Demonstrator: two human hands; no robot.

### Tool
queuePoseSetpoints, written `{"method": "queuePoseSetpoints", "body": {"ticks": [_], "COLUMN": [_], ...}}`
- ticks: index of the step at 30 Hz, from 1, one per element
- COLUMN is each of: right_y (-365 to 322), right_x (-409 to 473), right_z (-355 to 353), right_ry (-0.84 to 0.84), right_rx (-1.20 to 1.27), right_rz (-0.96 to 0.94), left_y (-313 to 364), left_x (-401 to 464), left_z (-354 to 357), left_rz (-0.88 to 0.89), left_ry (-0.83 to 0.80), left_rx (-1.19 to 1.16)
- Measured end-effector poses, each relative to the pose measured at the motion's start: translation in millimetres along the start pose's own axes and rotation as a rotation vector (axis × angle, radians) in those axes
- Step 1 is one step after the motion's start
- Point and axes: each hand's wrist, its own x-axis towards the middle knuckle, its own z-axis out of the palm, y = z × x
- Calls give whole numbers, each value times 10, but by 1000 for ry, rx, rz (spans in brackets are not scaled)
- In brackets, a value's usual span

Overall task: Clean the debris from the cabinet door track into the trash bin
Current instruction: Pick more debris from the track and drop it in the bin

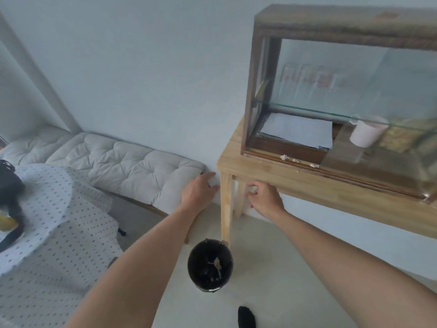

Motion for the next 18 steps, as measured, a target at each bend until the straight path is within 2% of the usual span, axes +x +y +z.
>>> {"method": "queuePoseSetpoints", "body": {"ticks": [10,18], "right_y": [182,401], "right_x": [56,291], "right_z": [-785,-1141], "right_ry": [192,264], "right_rx": [17,70], "right_rz": [56,121], "left_y": [884,1376], "left_x": [283,589], "left_z": [135,415], "left_rz": [159,238], "left_ry": [-39,-47], "left_rx": [-7,30]}}
